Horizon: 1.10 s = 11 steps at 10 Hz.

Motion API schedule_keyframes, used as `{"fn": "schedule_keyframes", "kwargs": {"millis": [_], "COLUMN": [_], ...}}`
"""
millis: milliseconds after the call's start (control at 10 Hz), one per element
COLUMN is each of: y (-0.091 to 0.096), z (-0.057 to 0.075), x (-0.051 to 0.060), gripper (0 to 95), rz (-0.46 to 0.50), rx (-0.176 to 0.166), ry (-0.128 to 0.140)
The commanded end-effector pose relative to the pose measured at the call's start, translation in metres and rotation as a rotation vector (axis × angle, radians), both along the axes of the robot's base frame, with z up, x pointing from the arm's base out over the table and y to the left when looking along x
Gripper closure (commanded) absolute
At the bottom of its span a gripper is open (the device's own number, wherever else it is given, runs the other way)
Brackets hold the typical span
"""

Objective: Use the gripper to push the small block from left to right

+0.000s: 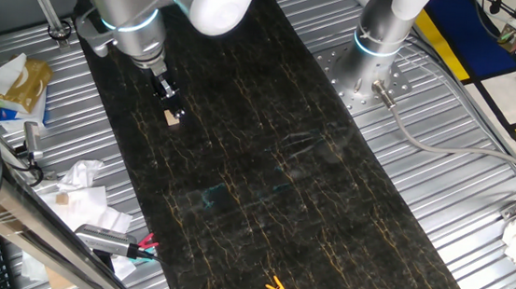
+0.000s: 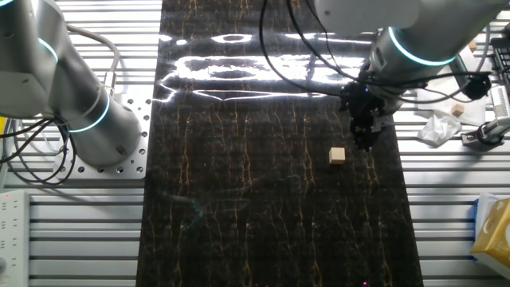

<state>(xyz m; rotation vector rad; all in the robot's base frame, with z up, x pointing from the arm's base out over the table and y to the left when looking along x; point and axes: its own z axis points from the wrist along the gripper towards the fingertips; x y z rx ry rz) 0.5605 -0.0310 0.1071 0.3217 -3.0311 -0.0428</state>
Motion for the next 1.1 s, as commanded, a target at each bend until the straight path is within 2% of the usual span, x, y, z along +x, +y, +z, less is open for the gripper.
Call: {"fn": "schedule_keyframes", "kwargs": {"millis": [100,200,1100], "y": [-0.001,-0.001,-0.003], "z": [-0.002,-0.006,-0.022], "x": [-0.001,-0.001,0.001], "gripper": [19.0,19.0,19.0], "rz": [0.002,0.005,0.000], "rx": [0.000,0.003,0.010], "ry": [-0.011,-0.019,-0.034]}}
